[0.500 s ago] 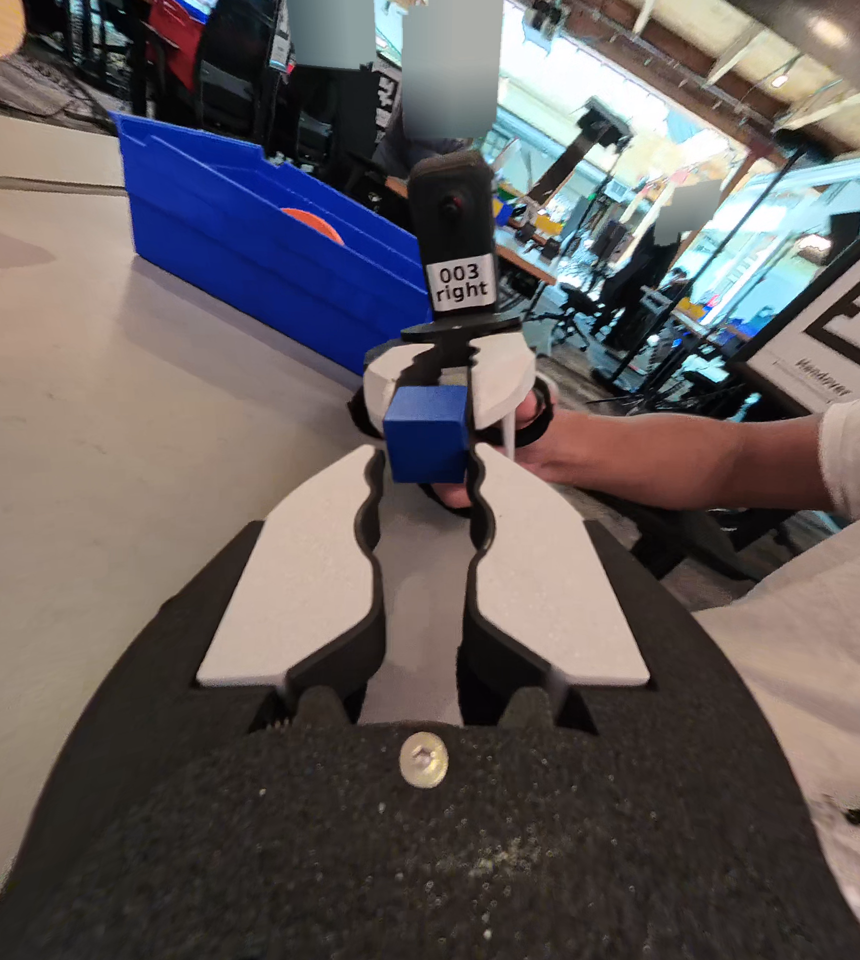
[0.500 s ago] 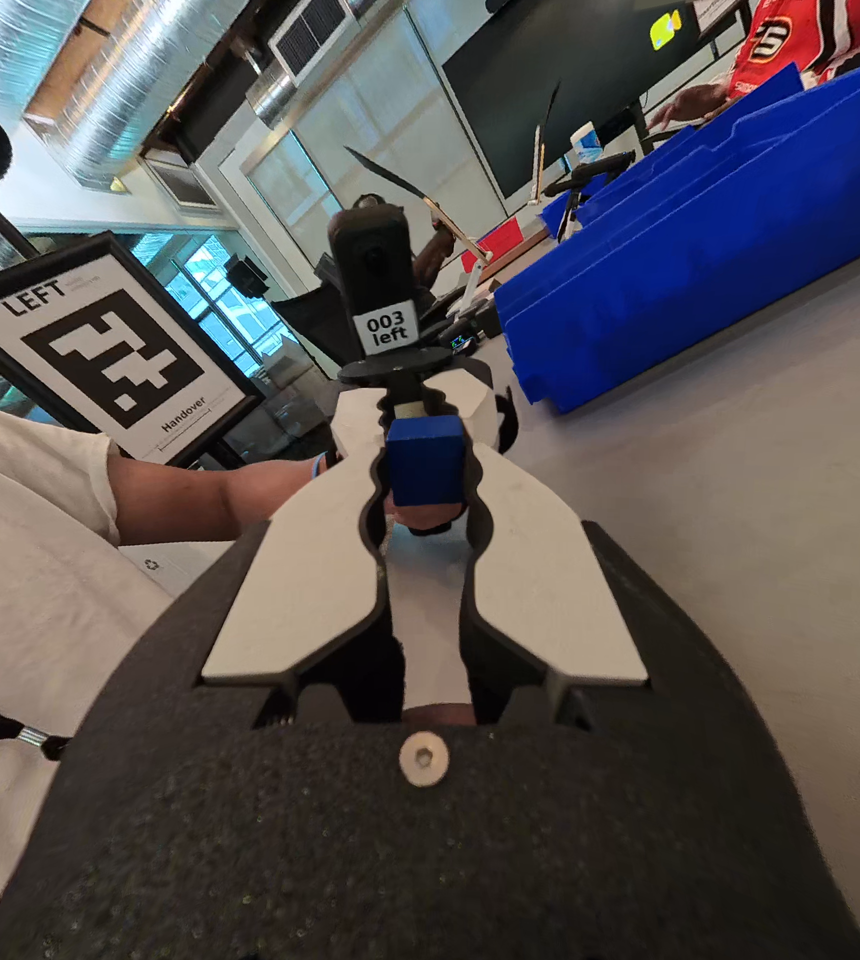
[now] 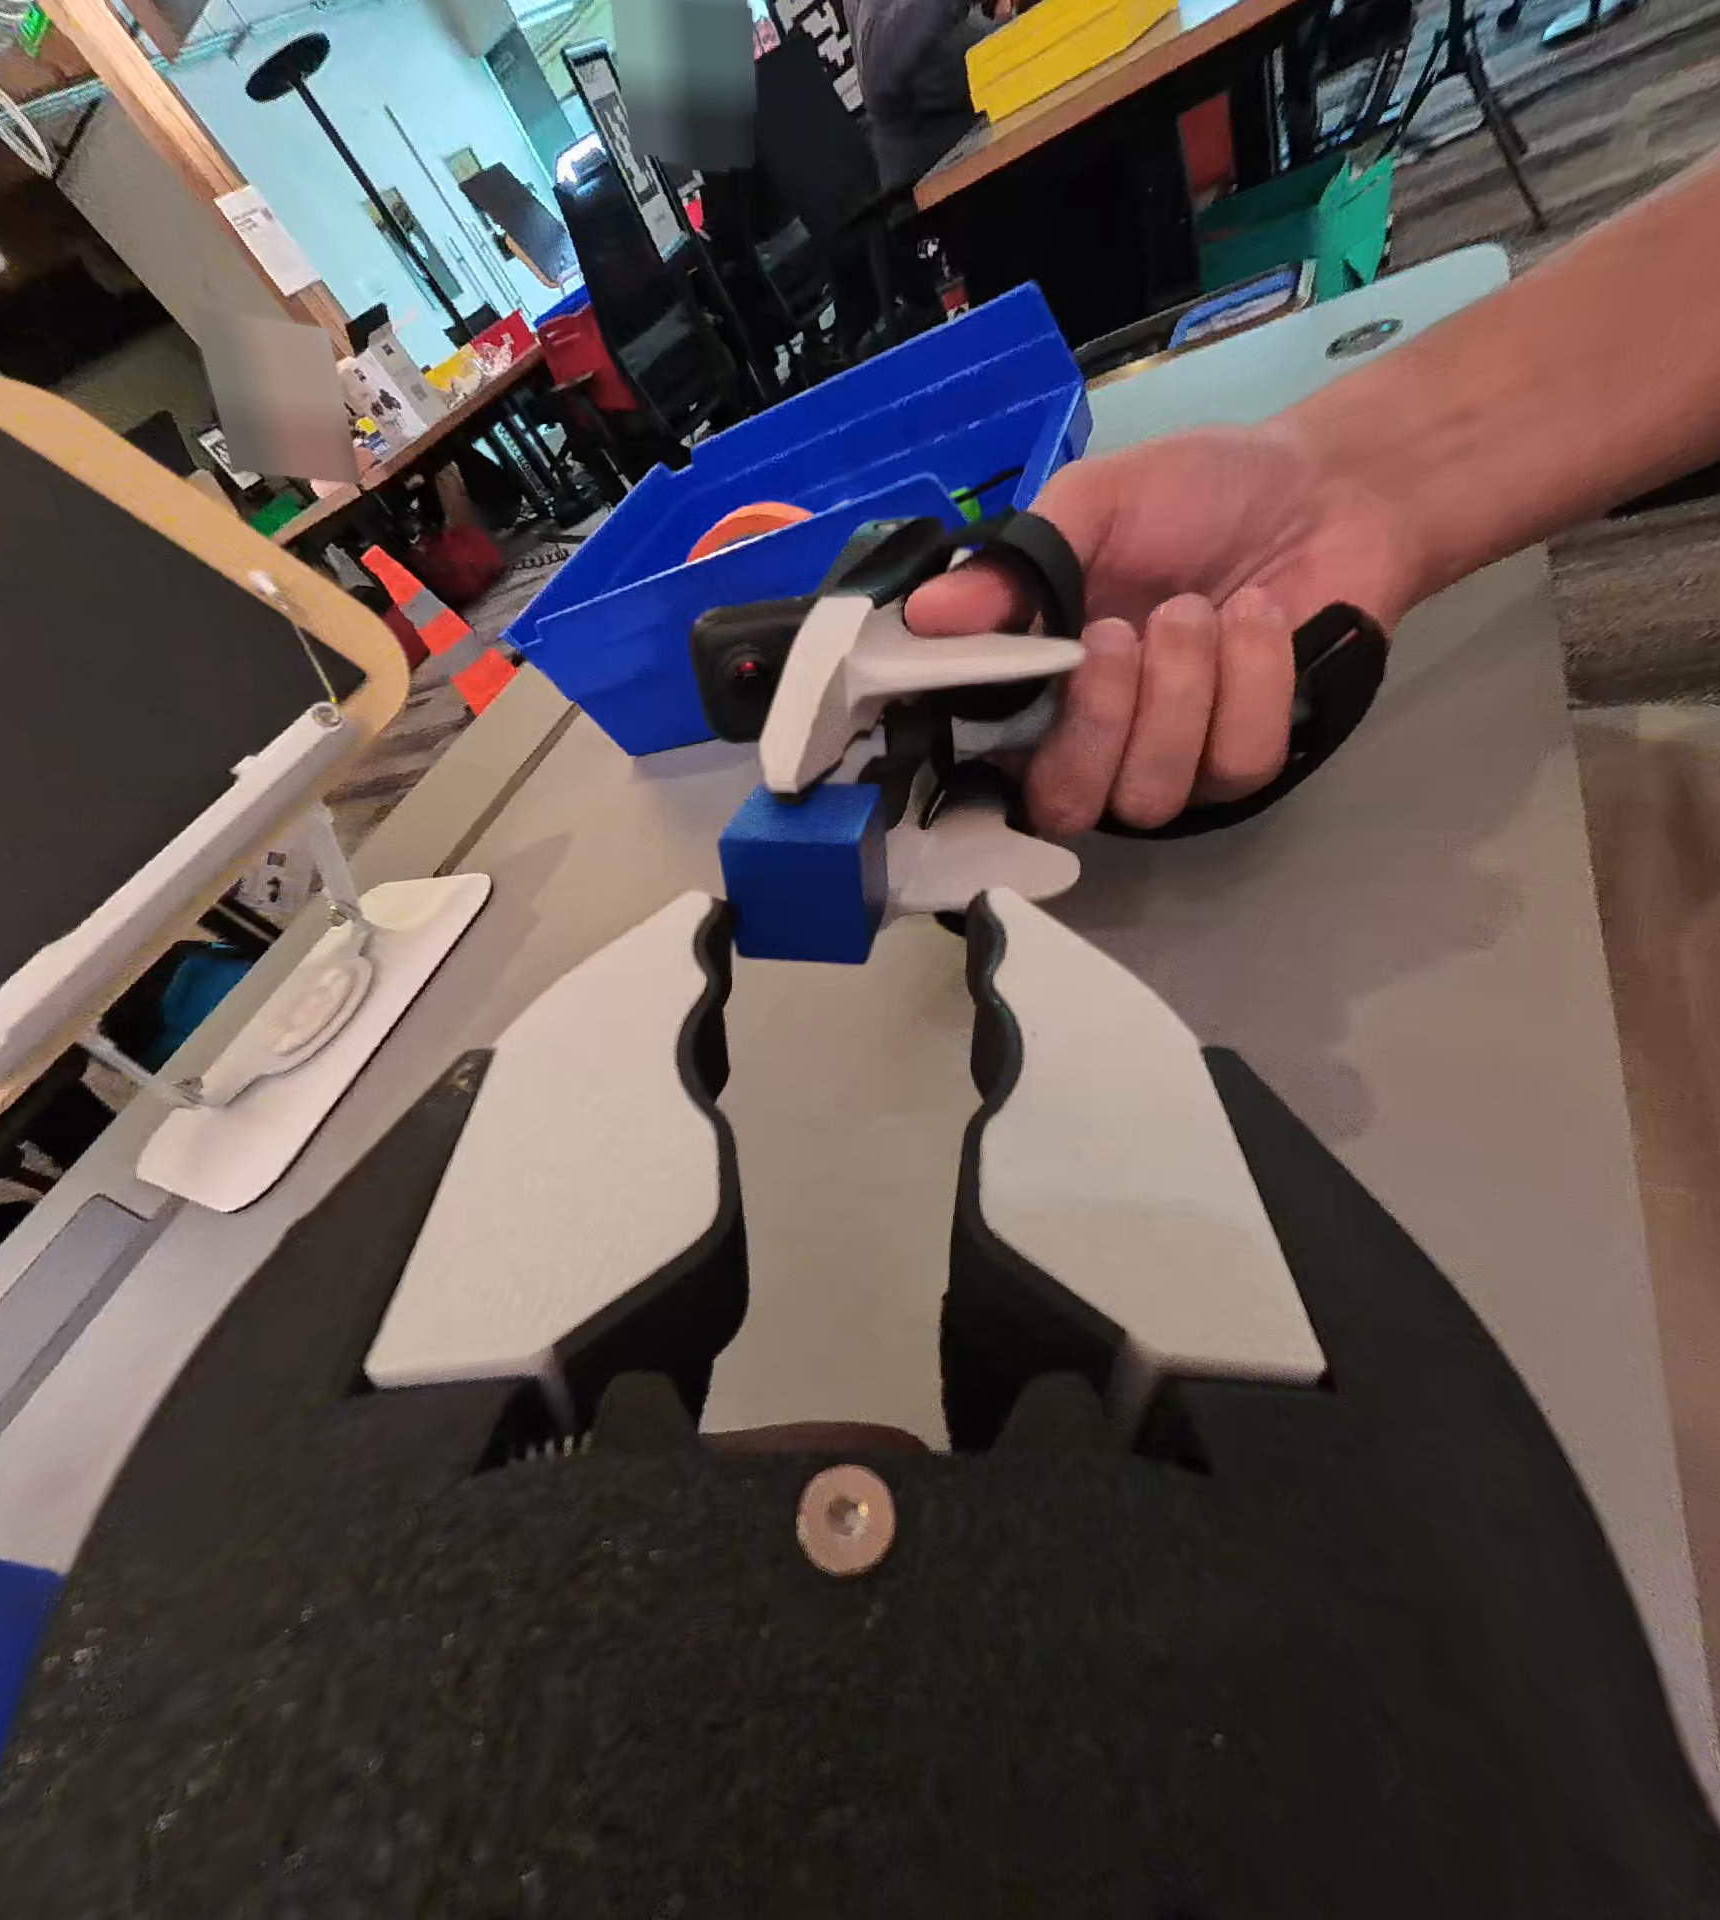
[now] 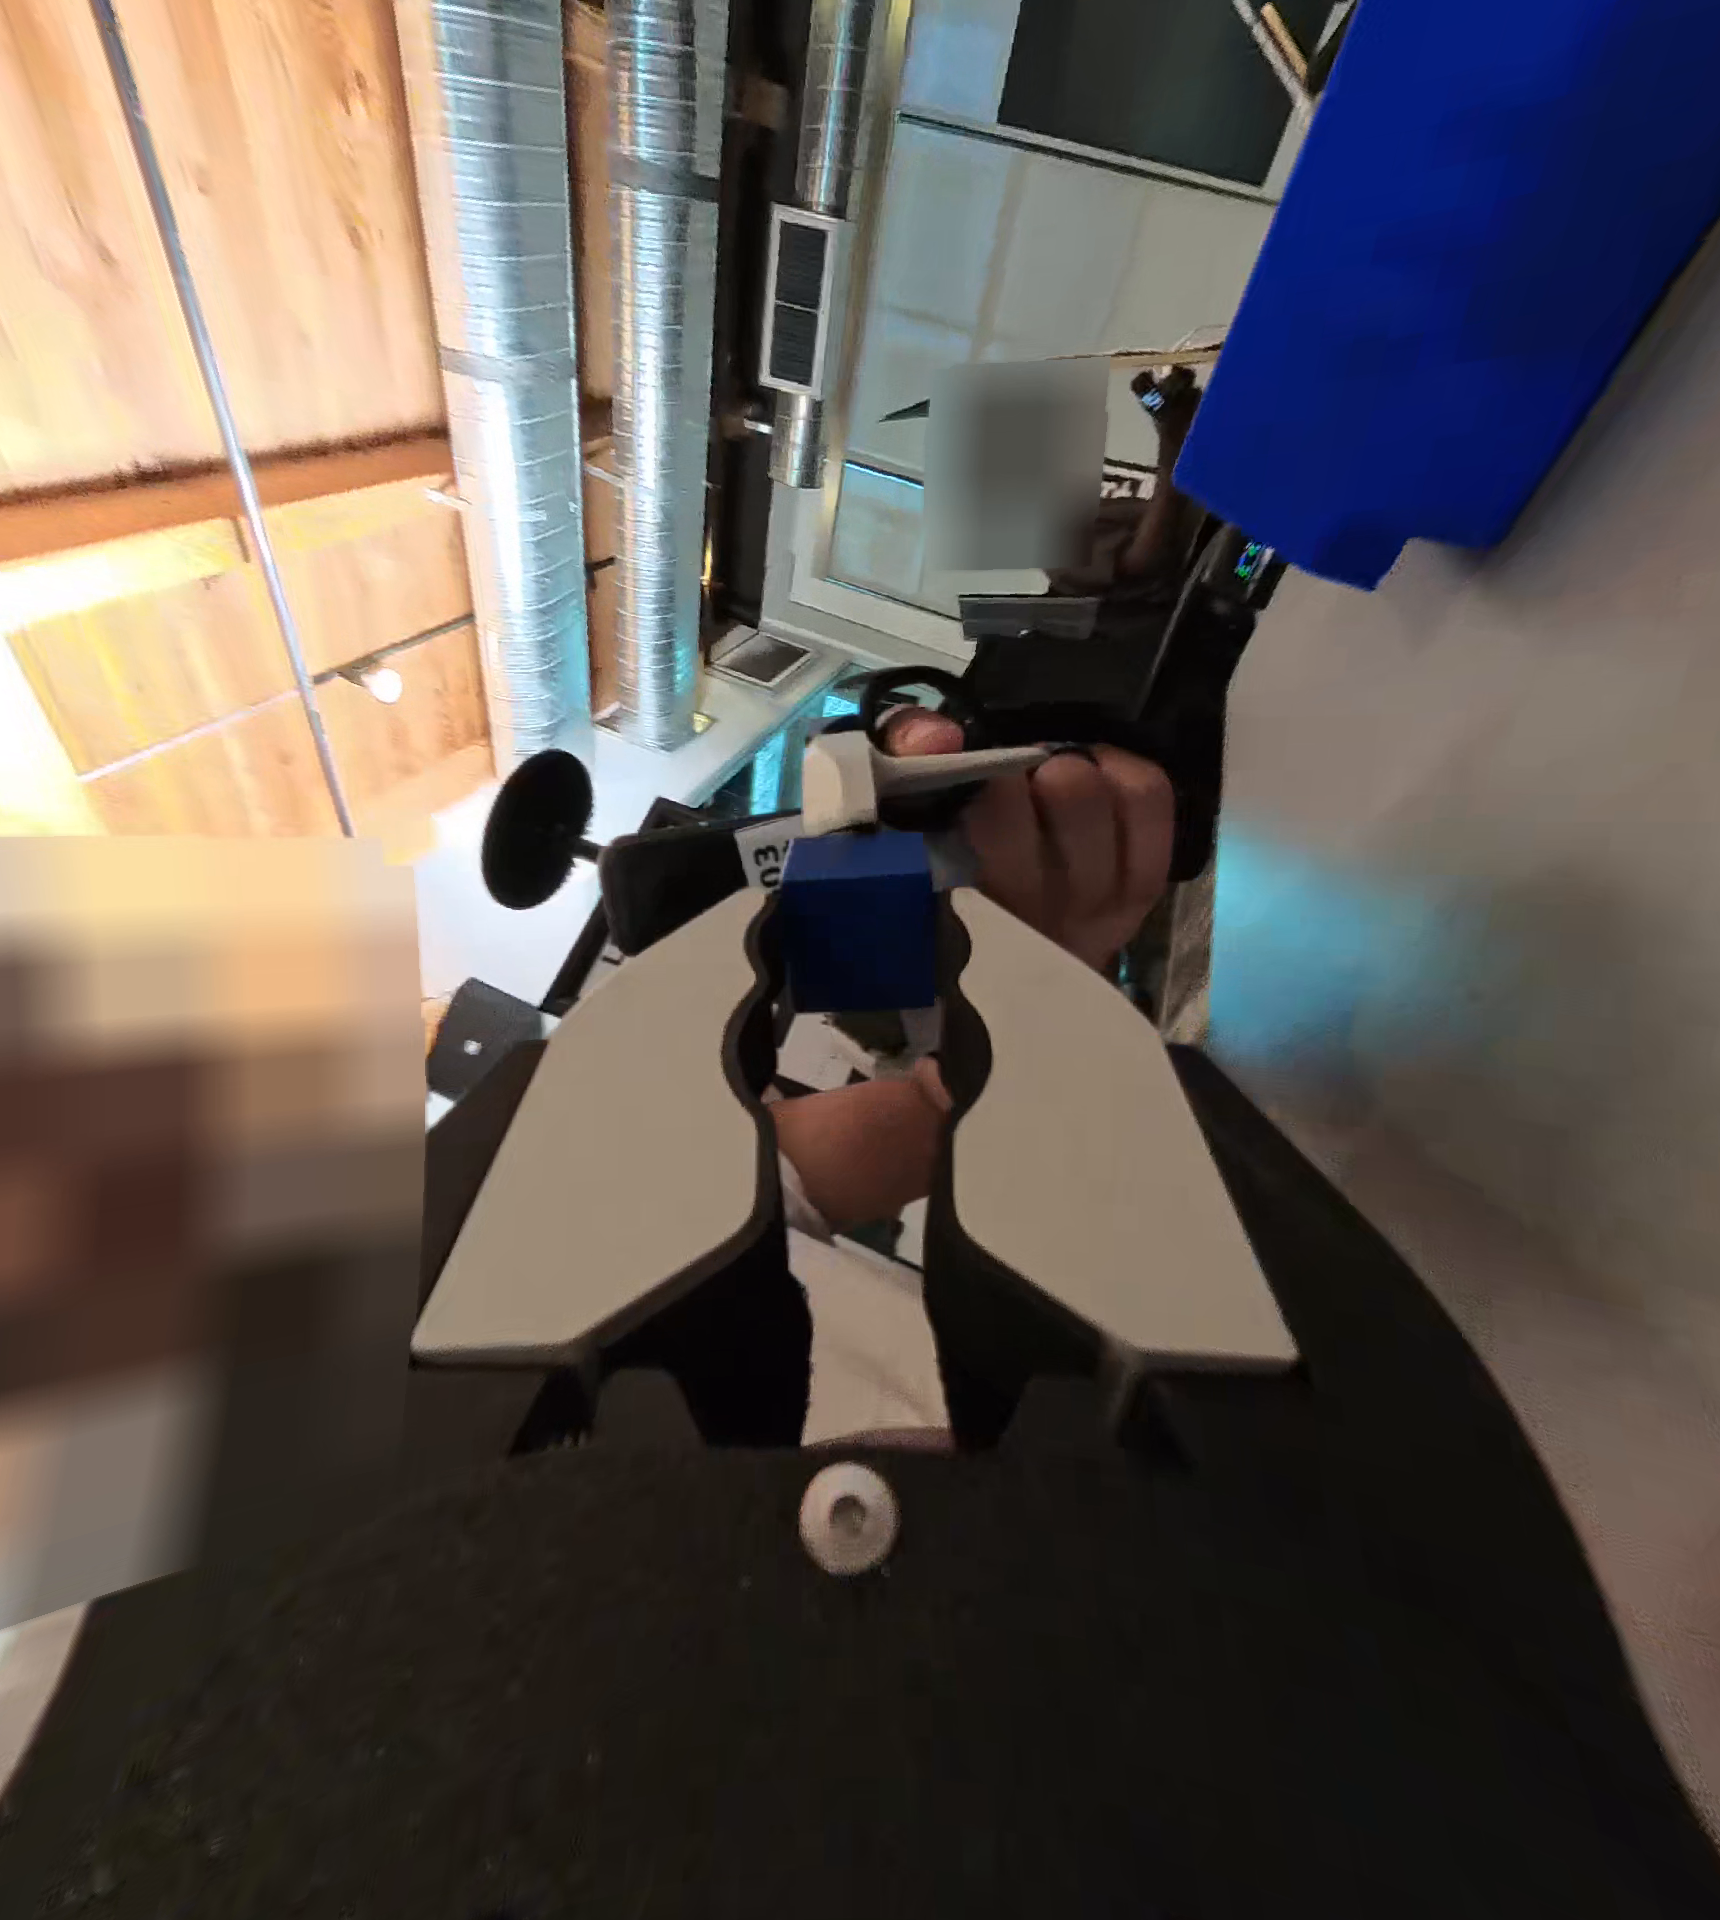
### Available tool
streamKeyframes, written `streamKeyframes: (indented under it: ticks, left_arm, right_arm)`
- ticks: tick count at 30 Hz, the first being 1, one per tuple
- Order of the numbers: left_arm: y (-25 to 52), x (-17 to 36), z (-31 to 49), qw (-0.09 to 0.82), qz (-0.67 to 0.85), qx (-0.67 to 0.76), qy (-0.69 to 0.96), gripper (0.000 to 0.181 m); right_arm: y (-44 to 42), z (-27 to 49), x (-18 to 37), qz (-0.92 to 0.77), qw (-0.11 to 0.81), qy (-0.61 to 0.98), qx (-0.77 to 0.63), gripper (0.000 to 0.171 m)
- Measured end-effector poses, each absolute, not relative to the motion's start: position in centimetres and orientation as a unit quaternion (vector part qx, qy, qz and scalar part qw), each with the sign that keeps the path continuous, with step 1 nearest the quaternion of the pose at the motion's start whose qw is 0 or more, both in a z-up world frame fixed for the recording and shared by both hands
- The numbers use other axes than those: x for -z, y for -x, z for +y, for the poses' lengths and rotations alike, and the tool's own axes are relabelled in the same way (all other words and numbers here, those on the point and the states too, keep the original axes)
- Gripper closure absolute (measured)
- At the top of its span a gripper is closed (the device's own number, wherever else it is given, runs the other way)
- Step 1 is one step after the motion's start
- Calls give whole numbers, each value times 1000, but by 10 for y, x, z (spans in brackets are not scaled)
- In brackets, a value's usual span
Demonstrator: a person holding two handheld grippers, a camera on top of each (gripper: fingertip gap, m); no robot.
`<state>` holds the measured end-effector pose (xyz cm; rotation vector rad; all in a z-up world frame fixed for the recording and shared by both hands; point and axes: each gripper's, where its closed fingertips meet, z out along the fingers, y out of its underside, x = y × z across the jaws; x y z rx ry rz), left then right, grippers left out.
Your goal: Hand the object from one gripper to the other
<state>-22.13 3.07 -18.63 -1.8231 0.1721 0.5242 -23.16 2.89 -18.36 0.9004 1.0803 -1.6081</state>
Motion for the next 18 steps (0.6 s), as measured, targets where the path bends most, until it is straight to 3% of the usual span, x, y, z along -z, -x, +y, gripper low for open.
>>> streamKeyframes:
  ticks: [8, 13, 18]
  left_arm:
    - [230, 189, 30, 577, 56, -227, 782, 135]
    - [225, 196, 32, 570, 75, -222, 787, 151]
    - [232, 200, 32, 557, 58, -217, 799, 152]
  right_arm:
    - [222, 21, 192, 432, 535, -371, 624, 145]
    - [221, 18, 190, 439, 528, -361, 631, 142]
    - [232, 22, 199, 500, 430, -373, 653, 133]
